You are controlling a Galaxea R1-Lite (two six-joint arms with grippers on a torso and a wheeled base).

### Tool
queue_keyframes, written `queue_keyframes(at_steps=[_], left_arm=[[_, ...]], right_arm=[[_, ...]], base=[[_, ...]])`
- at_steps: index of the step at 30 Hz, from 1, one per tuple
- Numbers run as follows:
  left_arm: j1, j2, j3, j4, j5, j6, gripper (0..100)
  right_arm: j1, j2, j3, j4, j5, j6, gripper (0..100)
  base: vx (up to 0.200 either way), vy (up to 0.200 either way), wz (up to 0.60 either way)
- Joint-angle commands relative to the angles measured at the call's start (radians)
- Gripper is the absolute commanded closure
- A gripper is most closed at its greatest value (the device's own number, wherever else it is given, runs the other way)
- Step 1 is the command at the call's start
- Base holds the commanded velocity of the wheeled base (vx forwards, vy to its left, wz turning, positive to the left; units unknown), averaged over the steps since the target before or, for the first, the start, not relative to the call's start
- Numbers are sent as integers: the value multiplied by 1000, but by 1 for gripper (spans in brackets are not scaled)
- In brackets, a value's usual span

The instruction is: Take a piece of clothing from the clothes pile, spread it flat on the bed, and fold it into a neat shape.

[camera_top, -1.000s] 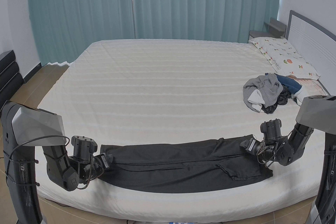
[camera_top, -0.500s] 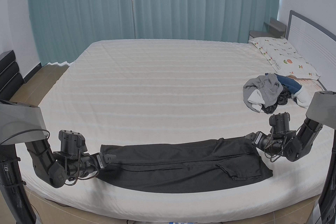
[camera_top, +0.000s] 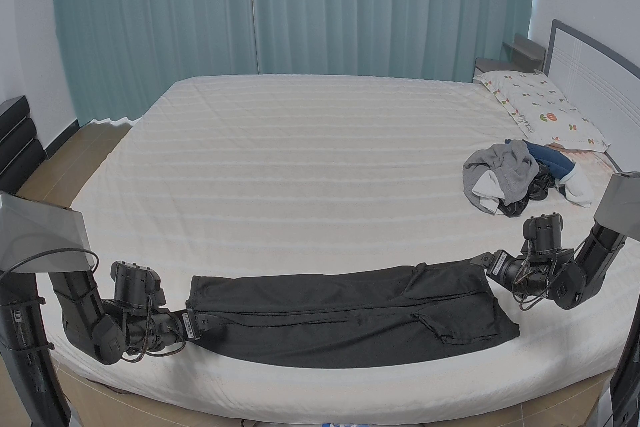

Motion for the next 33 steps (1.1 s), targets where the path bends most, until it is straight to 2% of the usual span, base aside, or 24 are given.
queue_keyframes(at_steps=[1,3,4,10,15,27,28,33], left_arm=[[-5,52,-4,-1,3,0,0],[-5,69,-7,-3,31,1,0],[-5,68,-6,2,43,3,100],[-5,52,11,54,91,47,100],[-5,40,7,112,175,81,100],[-6,-6,10,174,184,98,100],[-6,-7,10,177,184,98,0],[-3,-20,4,177,183,95,0]], right_arm=[[7,-3,4,0,0,1,0],[9,-1,13,-1,0,0,0],[10,-3,15,-1,0,0,0],[15,-6,16,-1,0,-2,0],[15,-4,19,-1,0,-2,0],[15,-6,19,-1,0,-2,0],[15,-6,19,-1,0,-2,0],[15,-8,21,-1,0,-2,0]], base=[[0,0,0],[0,0,0],[0,0,0],[0,0,0],[0,0,0],[0,0,0],[0,0,0],[0,0,0]])
